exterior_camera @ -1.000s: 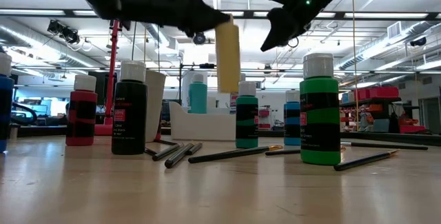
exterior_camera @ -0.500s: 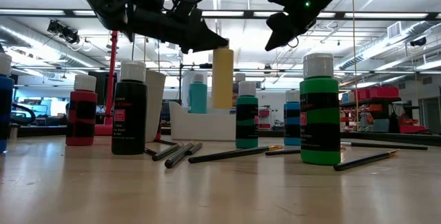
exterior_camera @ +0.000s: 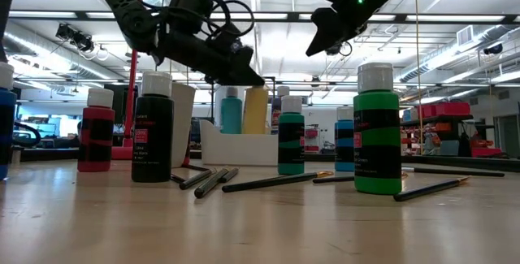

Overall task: Pick & Place Paint Supplies
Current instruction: Put the yellow paint bottle into the white bin

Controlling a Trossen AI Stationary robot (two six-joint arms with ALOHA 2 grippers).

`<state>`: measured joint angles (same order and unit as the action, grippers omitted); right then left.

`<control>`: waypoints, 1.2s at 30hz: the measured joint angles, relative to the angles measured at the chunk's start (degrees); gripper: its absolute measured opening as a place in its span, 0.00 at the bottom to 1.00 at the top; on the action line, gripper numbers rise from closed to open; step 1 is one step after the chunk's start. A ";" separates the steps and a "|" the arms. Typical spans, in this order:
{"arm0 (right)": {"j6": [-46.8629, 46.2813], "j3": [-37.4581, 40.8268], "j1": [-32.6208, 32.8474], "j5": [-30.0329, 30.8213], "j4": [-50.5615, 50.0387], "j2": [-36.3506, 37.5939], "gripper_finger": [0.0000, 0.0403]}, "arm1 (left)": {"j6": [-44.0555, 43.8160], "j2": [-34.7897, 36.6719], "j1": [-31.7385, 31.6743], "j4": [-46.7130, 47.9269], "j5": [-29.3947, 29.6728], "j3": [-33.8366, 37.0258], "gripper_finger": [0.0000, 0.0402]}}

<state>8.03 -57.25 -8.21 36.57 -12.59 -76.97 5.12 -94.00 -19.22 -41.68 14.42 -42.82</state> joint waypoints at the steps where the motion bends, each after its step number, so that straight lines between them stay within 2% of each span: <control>1: -0.01 0.00 0.00 -0.01 -0.04 0.00 0.53 | -0.02 0.05 0.04 -0.26 0.21 -0.03 0.32; 7: -1.46 0.02 0.00 -0.11 -0.12 0.00 0.53 | -2.60 -0.19 0.14 0.07 3.99 -0.03 0.32; 16: -1.55 0.02 0.00 -0.33 0.12 0.00 0.53 | -6.39 -3.43 0.05 -0.45 5.48 -0.15 0.32; 23: -1.55 0.04 0.00 -3.97 0.17 0.00 0.53 | -7.91 -4.38 0.26 -1.02 9.08 -0.25 0.36; 28: -1.54 0.04 0.00 -4.52 0.14 0.00 0.53 | -6.44 -4.13 0.27 -0.82 11.83 -0.14 0.38; 36: -3.88 0.04 0.00 -4.69 -0.46 0.00 0.53 | 0.89 -4.15 0.71 -1.61 11.17 -0.10 0.38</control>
<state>4.15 -57.21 -8.21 31.88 -13.05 -76.97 6.01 -98.15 -18.51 -43.29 25.59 -42.92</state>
